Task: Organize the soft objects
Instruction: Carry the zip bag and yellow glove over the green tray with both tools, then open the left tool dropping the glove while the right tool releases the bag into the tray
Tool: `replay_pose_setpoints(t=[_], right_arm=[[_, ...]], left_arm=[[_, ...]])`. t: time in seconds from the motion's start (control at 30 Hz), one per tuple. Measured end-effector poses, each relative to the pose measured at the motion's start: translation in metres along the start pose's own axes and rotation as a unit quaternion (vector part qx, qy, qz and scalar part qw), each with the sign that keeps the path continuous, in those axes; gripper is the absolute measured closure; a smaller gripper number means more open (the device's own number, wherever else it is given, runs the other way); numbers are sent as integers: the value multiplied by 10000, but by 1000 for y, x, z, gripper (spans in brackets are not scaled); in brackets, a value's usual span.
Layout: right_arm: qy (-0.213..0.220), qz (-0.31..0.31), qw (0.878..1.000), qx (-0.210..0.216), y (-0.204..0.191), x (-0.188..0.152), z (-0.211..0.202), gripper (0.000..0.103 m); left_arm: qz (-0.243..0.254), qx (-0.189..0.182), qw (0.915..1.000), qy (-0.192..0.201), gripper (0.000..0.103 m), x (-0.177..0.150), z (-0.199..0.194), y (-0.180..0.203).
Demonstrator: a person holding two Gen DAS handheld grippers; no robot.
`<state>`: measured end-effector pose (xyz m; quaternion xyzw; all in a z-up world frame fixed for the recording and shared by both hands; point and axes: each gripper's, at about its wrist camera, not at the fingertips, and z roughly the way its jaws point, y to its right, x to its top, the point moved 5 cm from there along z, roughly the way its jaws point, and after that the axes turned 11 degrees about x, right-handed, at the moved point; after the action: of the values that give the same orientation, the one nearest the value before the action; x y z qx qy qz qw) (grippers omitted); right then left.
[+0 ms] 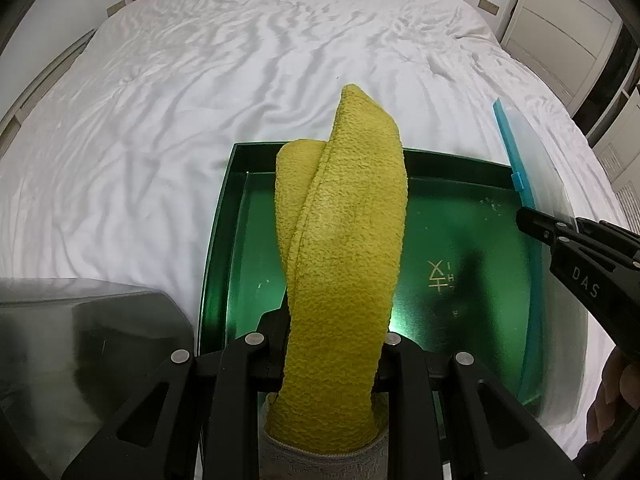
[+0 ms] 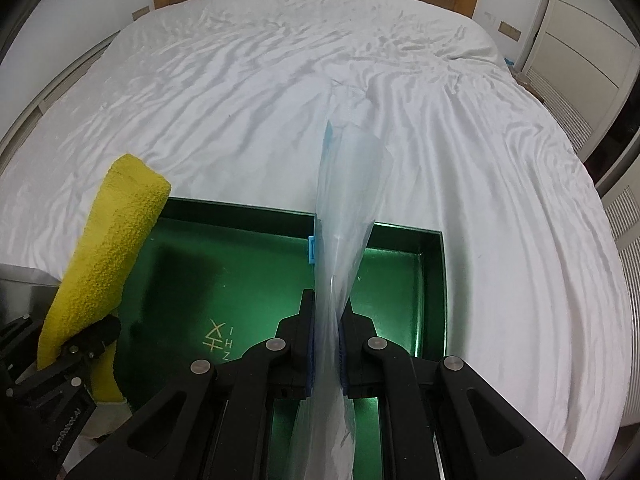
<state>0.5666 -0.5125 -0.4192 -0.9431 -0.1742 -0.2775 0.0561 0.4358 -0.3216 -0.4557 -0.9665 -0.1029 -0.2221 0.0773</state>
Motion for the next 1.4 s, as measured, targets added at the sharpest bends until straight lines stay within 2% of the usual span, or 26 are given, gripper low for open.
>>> replay_pose_setpoints(t=[0.7,0.83,0.97,1.03,1.17,1.37,1.4], right_arm=[[-51,50,10000,-31,2,-10,15,88],[-76,99,9999,5,4,-11,15,74],[-136,89,9999,4,3,-13,18,71],[-146,78,9999,5,2,-14,18,69],[-157,49,9999,16,1,-15,19,64],[-73,58,9999,88,1,-16,12,34],[-49,62,9999,100,1,-16,10,33]], left_arm=[[108,126,9999,-5,83,-8,10,2],[118,148,9998,8,80,-7,10,2],[134,183,9997,3,79,-8,10,2],[144,199,9997,-8,75,-9,11,1],[155,224,9996,116,56,-8,8,3],[137,199,9994,250,46,-6,1,2],[142,229,9993,269,46,-5,0,2]])
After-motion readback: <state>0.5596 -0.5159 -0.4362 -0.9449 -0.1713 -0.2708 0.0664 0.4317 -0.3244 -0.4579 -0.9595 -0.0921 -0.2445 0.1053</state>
